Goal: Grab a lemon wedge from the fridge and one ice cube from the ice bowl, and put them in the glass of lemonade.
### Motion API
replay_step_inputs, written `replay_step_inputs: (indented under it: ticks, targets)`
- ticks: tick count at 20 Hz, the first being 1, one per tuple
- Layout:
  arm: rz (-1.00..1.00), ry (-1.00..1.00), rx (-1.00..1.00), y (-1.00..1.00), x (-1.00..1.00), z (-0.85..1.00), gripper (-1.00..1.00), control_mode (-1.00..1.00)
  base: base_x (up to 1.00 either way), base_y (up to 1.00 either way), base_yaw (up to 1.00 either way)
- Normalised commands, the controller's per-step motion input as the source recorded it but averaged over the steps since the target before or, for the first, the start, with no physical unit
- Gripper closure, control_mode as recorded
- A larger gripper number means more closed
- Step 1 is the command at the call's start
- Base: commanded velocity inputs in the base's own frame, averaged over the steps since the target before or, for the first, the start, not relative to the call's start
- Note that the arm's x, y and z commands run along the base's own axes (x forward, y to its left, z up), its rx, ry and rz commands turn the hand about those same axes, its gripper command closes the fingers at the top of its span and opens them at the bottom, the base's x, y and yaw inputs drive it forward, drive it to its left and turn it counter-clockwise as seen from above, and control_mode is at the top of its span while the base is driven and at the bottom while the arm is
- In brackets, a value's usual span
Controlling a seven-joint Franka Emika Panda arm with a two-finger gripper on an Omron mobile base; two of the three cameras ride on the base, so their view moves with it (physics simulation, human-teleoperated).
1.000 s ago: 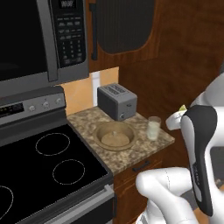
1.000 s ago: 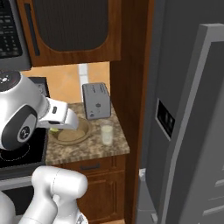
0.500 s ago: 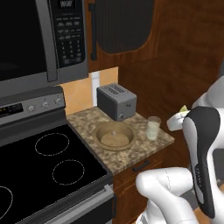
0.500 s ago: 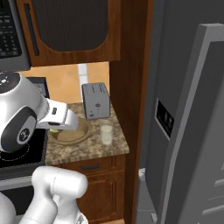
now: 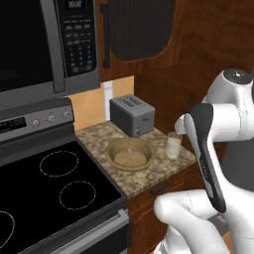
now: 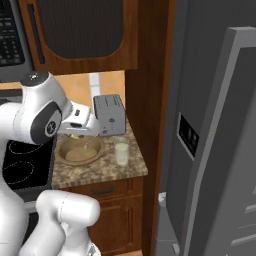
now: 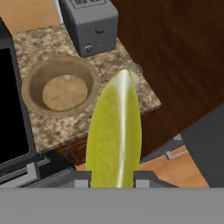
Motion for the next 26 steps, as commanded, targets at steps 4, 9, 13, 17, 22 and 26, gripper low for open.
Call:
replay_step_inputs:
  ticks: [4,9,13,17,22,26]
  targets:
    - [0.0,0.12,-0.02,-0.14,1.0,-0.33,1.0,-1.0,0.0,0.0,0.0]
    - [-0.03,0.23,0.0,-0.25,1.0,-0.59,1.0,-1.0,0.0,0.0,0.0]
    - [-0.13,0.25,0.0,-0.27,0.96,-0.61,1.0,-1.0,0.0,0.0,0.0]
    - [-0.04,0.08,0.0,-0.09,0.65,-0.53,1.0,-1.0,0.0,0.0,0.0]
    - [0.0,0.03,0.0,0.0,0.13,-0.46,1.0,-1.0,0.0,0.0,0.0]
    - [0.0,-0.02,0.0,0.0,0.01,-0.22,1.0,-1.0,0.0,0.0,0.0]
